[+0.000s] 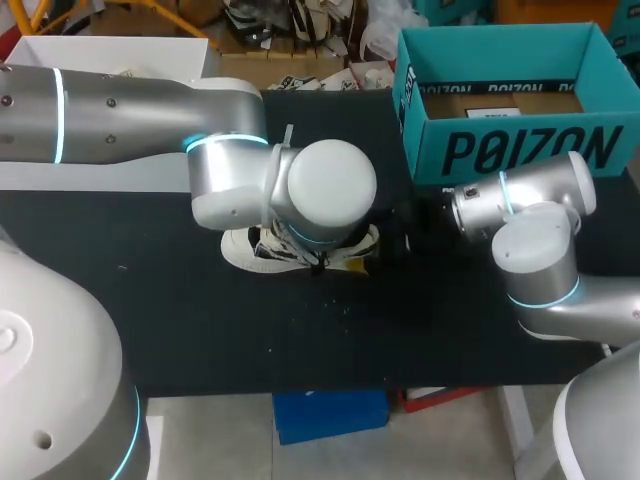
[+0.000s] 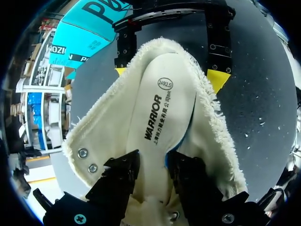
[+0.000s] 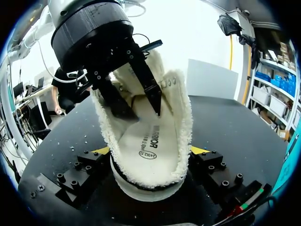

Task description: Take the shoe out of the shoebox, open the shoe tongue, remove and reinsert the insole, then place the shoe into the shoebox

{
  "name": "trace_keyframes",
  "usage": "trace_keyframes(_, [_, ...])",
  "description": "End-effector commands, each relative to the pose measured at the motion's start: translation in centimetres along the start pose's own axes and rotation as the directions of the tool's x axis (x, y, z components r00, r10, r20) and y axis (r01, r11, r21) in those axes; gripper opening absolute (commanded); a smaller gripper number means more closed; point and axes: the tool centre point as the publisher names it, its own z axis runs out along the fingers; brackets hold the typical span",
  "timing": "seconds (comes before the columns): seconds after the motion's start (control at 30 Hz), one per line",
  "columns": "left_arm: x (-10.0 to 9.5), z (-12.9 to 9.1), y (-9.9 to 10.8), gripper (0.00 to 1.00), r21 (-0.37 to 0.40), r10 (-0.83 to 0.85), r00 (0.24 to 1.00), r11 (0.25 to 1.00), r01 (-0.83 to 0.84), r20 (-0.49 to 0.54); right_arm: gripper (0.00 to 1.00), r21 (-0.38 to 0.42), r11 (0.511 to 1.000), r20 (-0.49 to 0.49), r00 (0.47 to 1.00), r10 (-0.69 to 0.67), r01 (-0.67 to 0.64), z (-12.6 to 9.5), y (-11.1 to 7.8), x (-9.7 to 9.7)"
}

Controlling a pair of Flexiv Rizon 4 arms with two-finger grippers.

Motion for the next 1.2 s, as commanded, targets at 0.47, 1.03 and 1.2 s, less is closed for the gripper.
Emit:
trace_keyframes(0.47, [-0.3,3.0,0.4,0.00,0.056,0.002,0.985,0.998,0.008,-0.170,0.00,0.002,1.000,-0.002,1.000,0.002,-0.002,-0.1,-0.4,0.0])
trace_keyframes(1.03, [-1.9,-2.0,0.6,0.00,0.212,0.030,0.934,0.976,0.049,-0.356,0.00,0.002,1.000,-0.002,1.000,0.002,-0.002,-0.1,-0.4,0.0])
trace_keyframes(1.2, [-2.4,-3.0,0.3,0.00,0.240,0.035,0.932,0.969,0.057,-0.361,0.00,0.002,1.000,-0.002,1.000,0.002,-0.002,-0.1,-0.4,0.0])
